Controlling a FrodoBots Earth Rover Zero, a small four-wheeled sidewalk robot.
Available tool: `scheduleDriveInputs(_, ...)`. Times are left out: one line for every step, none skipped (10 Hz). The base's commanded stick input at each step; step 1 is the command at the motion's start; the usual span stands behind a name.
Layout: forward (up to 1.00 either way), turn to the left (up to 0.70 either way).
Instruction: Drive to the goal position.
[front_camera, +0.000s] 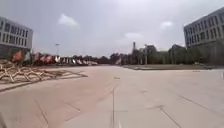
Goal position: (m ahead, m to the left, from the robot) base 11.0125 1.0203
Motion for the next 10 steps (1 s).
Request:
scheduleDriveInputs(1.0, 0.14)
scheduleDriveInputs(1.0, 0.03)
scheduleDriveInputs(1.0, 0.0)
scheduleDriveInputs(1.0, 0.0)
scheduleDriveInputs(1.0, 0.0)
scheduleDriveInputs(1.0, 0.0)
scheduleDriveInputs(1.0, 0.0)
scheduleDriveInputs(1.0, 0.0)
scheduleDriveInputs(1.0, 0.0)
scheduleDriveInputs(1.0, 0.0)
